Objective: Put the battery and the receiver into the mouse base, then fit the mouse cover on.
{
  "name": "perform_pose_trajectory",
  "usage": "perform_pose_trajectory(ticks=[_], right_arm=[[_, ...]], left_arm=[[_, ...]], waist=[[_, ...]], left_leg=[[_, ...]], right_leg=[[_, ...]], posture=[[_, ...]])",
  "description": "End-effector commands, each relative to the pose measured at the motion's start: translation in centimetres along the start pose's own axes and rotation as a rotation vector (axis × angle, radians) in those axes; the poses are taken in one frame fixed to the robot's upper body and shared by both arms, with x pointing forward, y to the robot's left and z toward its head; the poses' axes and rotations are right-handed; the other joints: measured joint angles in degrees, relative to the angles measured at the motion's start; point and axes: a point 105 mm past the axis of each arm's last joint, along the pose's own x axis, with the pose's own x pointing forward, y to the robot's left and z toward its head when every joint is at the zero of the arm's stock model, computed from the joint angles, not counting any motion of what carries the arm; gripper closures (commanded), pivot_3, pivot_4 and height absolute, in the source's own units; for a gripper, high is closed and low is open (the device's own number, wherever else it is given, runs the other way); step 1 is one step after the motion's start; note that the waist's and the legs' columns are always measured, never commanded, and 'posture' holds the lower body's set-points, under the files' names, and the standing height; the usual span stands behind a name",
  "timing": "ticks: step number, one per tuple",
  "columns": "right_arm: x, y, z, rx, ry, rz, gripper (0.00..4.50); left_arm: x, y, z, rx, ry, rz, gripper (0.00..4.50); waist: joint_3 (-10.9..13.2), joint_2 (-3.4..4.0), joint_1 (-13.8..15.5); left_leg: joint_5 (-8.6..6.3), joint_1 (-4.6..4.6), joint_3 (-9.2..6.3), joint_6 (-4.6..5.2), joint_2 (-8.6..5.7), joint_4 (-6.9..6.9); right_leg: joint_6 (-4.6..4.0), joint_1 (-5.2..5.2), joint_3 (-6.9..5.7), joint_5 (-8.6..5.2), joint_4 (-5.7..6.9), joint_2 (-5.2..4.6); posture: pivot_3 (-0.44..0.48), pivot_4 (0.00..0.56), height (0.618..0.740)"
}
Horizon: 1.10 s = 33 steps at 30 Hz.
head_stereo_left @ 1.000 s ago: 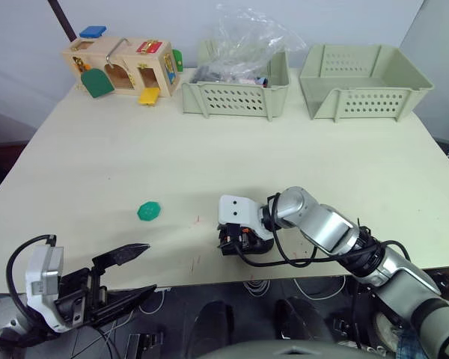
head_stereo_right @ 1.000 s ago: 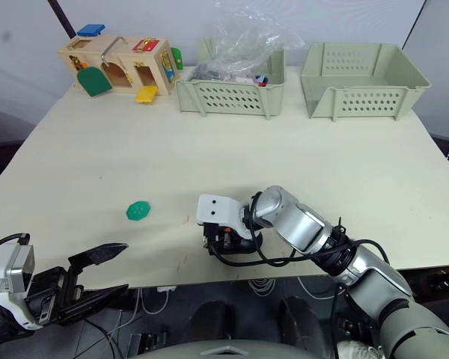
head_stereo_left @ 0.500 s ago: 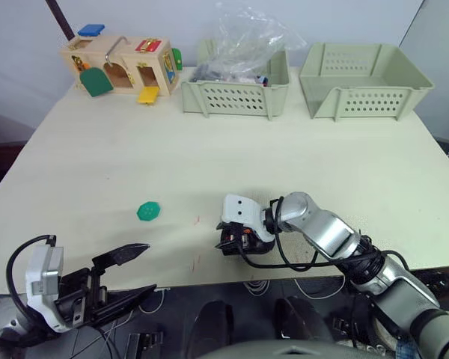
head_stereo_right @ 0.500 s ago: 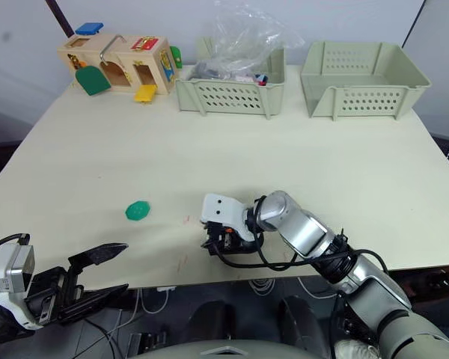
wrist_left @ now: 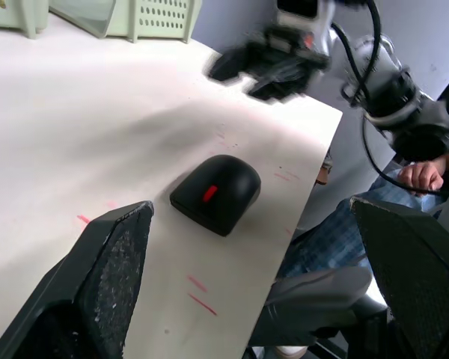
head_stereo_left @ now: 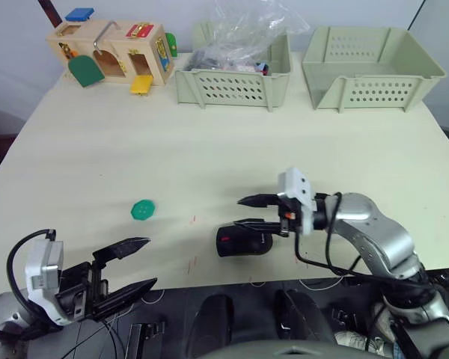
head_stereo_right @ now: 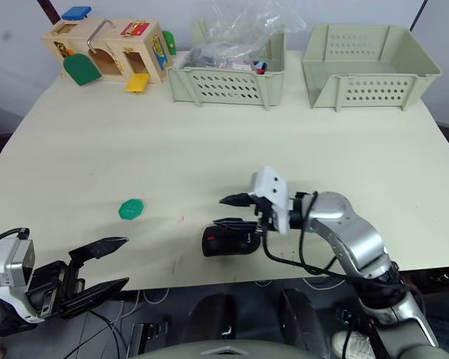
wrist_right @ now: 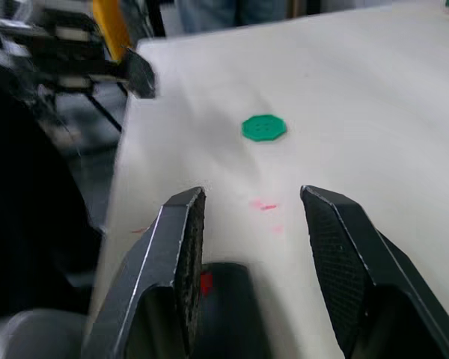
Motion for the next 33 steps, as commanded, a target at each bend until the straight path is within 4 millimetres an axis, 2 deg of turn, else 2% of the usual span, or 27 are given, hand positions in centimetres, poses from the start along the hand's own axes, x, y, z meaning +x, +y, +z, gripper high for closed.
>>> perform_pose_trajectory(ticks=[1,2,4,7,11,15,19,21,23,25,27,30,33], right_arm=[[-1.3,0.6,0.9,-0.049,-0.064,0.01,2.37],[-1.6,0.4,0.8,-0.069,-0.092,-0.021,2.37],[-2.0,0.6,-0.7,-0.051,-0.09,-0.039,2.37],[-1.9,0.6,-3.3,0.012,-0.126,-0.095,2.37],[-1.5,-0.1,-5.0,0.017,-0.162,-0.17,2.37],[-0.5,-0.6,-7.6,-0.008,-0.112,-0.215,2.37],[0.3,-0.1,-10.1,0.013,-0.054,-0.193,2.37],[0.2,0.3,-10.6,0.009,-0.049,-0.183,2.37],[-0.5,-0.6,-8.5,-0.012,-0.131,-0.245,2.37],[-1.3,-1.3,-6.7,-0.023,-0.178,-0.3,2.37],[-2.1,-1.2,-4.4,0.008,-0.284,-0.291,2.37],[-3.8,-0.7,-3.1,-0.041,-0.26,-0.284,2.37],[-5.8,-0.2,-2.8,-0.036,-0.22,-0.253,2.37]], left_arm=[[-0.2,0.1,0.3,0.007,0.0,-0.005,0.0],[-0.2,0.1,0.3,0.007,0.0,-0.005,0.0],[-0.2,0.2,0.4,0.007,0.0,-0.004,0.0],[-0.2,0.2,0.5,0.009,0.001,-0.005,0.0],[-0.2,0.3,0.6,0.011,0.001,-0.002,0.0],[-0.3,0.3,0.6,0.014,-0.002,0.004,0.0],[-0.3,0.3,0.5,0.015,-0.004,0.01,0.0],[-0.4,0.3,0.4,0.014,-0.005,0.016,0.0],[-0.5,0.7,0.4,0.008,-0.018,0.041,0.0],[-0.5,1.0,0.4,0.001,-0.033,0.065,0.0],[-0.6,1.3,0.4,-0.011,-0.057,0.096,0.0],[-0.7,1.8,0.4,-0.017,-0.086,0.161,0.0],[-1.0,2.3,-0.2,-0.059,-0.059,0.228,0.0]], waist=[[0.06,0.0,-0.2],[0.07,-0.01,-0.21],[0.05,-0.04,-0.03],[0.04,-0.07,0.04],[0.04,-0.08,-0.18],[0.02,-0.1,-0.04],[0.01,-0.1,-0.22],[0.03,-0.09,-0.26],[0.03,-0.08,-0.2],[0.03,-0.1,-0.12],[0.08,-0.06,0.02],[0.06,-0.08,0.17],[0.02,-0.18,0.33]], left_leg=[[0.0,0.02,0.02,0.0,0.01,0.01],[0.0,0.04,-0.02,0.01,0.02,0.03],[0.01,0.05,-0.03,0.01,0.03,0.05],[0.02,0.06,-0.03,0.0,0.04,0.09],[0.03,0.1,-0.02,-0.01,0.04,0.14],[0.05,0.13,-0.02,-0.05,0.05,0.15],[0.06,0.22,-0.01,-0.06,0.06,0.14],[0.05,0.66,0.01,-0.06,0.09,0.06],[0.05,1.13,0.03,-0.06,0.12,0.0],[0.05,1.13,-0.01,-0.07,0.15,0.03],[0.07,1.11,-0.01,-0.1,0.16,0.05],[0.08,1.02,0.01,-0.12,0.16,0.06],[0.08,0.95,0.02,-0.12,0.1,0.04]], right_leg=[[0.0,0.0,0.02,0.0,0.0,0.02],[0.01,0.01,0.02,-0.01,0.02,0.08],[0.01,0.02,0.02,-0.01,0.05,0.1],[0.0,0.07,0.02,-0.01,0.07,0.15],[0.02,0.06,0.11,0.0,0.13,0.16],[0.01,0.09,0.1,0.0,0.15,0.18],[0.0,0.16,0.12,0.01,0.16,0.2],[-0.01,0.52,0.15,-0.01,0.16,0.23],[0.13,0.83,0.16,-0.15,0.15,0.23],[0.13,0.83,0.16,-0.14,0.18,0.24],[0.1,0.81,0.16,-0.12,0.21,0.23],[0.04,0.8,0.18,-0.07,0.21,0.22],[-0.1,0.81,0.18,0.0,0.17,0.17]], posture=[[0.0,0.15,0.74],[0.0,0.15,0.74],[0.0,0.15,0.74],[0.0,0.15,0.74],[0.0,0.15,0.74],[0.0,0.15,0.74],[0.0,0.15,0.74],[0.0,0.15,0.74],[0.0,0.15,0.74],[0.0,0.15,0.74],[0.0,0.15,0.74],[0.0,0.15,0.74],[0.0,0.15,0.74]])
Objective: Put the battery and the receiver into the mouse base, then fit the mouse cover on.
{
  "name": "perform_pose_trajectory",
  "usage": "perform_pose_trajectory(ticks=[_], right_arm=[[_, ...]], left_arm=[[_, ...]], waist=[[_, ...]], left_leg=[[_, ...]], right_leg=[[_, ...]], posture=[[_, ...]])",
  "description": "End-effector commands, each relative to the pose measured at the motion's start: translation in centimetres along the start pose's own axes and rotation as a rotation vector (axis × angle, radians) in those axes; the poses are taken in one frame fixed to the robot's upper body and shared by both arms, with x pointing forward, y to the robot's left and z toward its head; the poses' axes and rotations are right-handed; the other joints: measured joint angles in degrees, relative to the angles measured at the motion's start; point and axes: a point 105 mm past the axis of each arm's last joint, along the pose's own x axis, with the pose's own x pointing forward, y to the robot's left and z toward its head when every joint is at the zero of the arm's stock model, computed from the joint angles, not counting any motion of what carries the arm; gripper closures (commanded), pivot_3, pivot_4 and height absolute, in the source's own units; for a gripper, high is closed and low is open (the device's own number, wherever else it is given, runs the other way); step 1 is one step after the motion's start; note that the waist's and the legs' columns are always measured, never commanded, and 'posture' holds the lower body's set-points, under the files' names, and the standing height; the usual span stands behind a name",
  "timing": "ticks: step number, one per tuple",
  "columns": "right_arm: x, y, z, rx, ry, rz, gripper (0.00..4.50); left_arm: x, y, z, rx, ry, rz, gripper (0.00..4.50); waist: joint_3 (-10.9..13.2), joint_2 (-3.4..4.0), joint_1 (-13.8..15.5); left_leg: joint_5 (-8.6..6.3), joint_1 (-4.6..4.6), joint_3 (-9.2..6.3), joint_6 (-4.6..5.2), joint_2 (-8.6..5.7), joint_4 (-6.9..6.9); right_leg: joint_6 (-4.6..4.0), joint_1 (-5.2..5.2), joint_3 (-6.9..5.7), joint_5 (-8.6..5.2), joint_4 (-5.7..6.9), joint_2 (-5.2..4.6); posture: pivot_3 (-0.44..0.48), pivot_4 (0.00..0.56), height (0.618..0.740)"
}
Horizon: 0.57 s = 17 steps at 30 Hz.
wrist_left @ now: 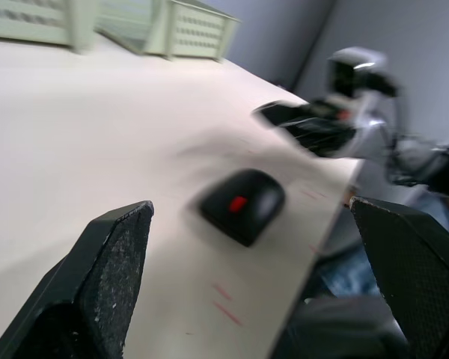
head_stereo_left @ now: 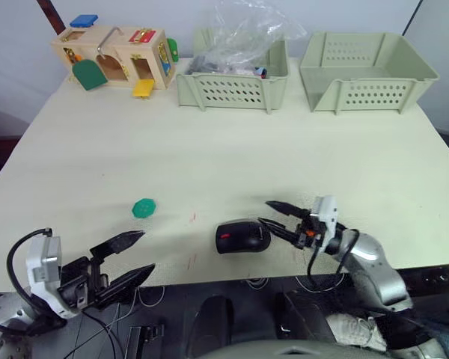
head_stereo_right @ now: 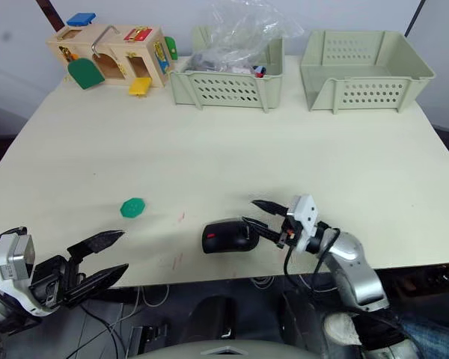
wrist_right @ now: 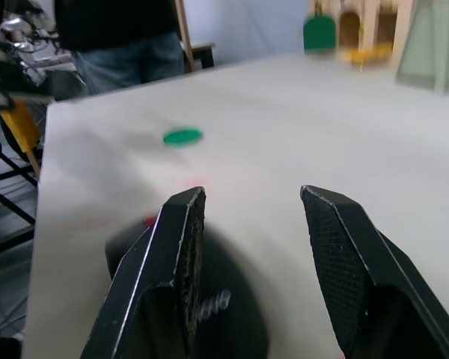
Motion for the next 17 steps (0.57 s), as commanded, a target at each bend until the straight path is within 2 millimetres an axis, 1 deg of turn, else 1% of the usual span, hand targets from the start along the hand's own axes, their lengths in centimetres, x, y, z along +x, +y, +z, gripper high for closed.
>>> perform_pose_trajectory(ticks=[1,2,3,4,6,7,9,12,14,16,17], right_arm=[[-2.1,-0.2,1.5,-0.008,0.005,0.012,2.37],[-3.1,-0.7,1.4,-0.015,0.039,-0.013,2.37],[-4.6,-1.2,1.3,-0.026,0.083,-0.031,1.81],[-6.1,-1.7,1.3,-0.031,0.124,-0.053,1.59],[-8.0,-2.0,1.2,-0.034,0.177,-0.072,0.55],[-8.9,-2.1,1.2,-0.033,0.198,-0.079,0.09],[-10.5,-2.2,1.3,-0.028,0.23,-0.099,0.03],[-12.3,-2.5,1.2,-0.022,0.272,-0.13,0.03],[-12.8,-2.6,1.1,-0.017,0.283,-0.143,0.03],[-12.9,-2.6,1.0,-0.015,0.285,-0.144,0.03],[-12.9,-2.5,0.9,-0.014,0.284,-0.143,0.03]], left_arm=[[-0.8,0.8,0.1,-0.013,0.013,0.106,0.0],[-1.0,0.8,-0.2,-0.013,0.018,0.137,0.0],[-1.4,0.7,-0.5,-0.015,0.03,0.169,0.0],[-1.8,0.8,-0.8,-0.011,0.047,0.216,0.0],[-2.4,0.9,-1.2,-0.006,0.067,0.263,0.0],[-2.6,0.8,-1.3,-0.001,0.073,0.275,0.0],[-3.1,1.1,-1.7,0.001,0.101,0.32,0.0],[-3.4,1.4,-2.0,0.008,0.119,0.363,0.0],[-3.5,1.7,-2.2,0.014,0.133,0.389,0.0],[-3.4,1.7,-2.6,0.007,0.148,0.396,0.0],[-3.4,1.8,-3.1,-0.007,0.181,0.408,0.0]], waist=[[-0.01,-0.05,0.01],[0.0,-0.04,0.0],[0.01,-0.03,-0.06],[0.01,-0.02,-0.05],[0.06,-0.1,-0.06],[0.07,-0.12,-0.04],[0.07,-0.13,0.01],[0.07,-0.12,0.05],[0.07,-0.14,0.07],[0.07,-0.14,0.02],[0.07,-0.14,0.02]], left_leg=[[0.0,-0.02,0.0,0.0,-0.01,0.0],[0.0,-0.02,0.01,0.0,-0.01,-0.01],[0.0,-0.02,0.03,0.0,-0.01,-0.01],[0.0,-0.01,0.05,0.0,-0.01,0.0],[-0.01,-0.01,0.11,0.01,-0.02,-0.01],[-0.01,0.0,0.13,0.01,-0.02,0.0],[0.0,0.03,0.15,0.01,-0.01,0.0],[0.0,0.07,0.08,0.02,0.01,0.01],[0.0,0.08,-0.03,0.02,0.02,0.02],[0.0,0.07,-0.01,0.02,0.01,0.02],[0.0,0.07,0.01,0.02,0.01,0.02]], right_leg=[[0.0,0.01,0.0,0.0,-0.03,0.0],[0.0,0.01,0.0,0.0,-0.05,0.0],[0.01,0.0,0.01,0.0,-0.05,0.0],[0.01,0.0,0.02,0.0,-0.05,0.0],[0.03,0.0,0.05,-0.01,-0.07,-0.03],[0.17,0.0,0.05,-0.09,-0.07,-0.01],[0.22,0.0,0.01,-0.13,-0.05,0.03],[0.23,0.01,-0.01,-0.13,0.0,0.06],[0.23,0.01,0.0,-0.12,0.01,0.06],[0.23,0.02,0.01,-0.13,0.0,0.05],[0.23,0.01,0.03,-0.13,0.0,0.05]], posture=[[0.0,0.15,0.74],[0.0,0.15,0.74],[0.0,0.15,0.74],[0.0,0.15,0.74],[0.0,0.15,0.74],[0.0,0.15,0.74],[0.0,0.15,0.74],[0.0,0.15,0.74],[0.0,0.15,0.74],[0.0,0.15,0.74],[0.0,0.15,0.74]])
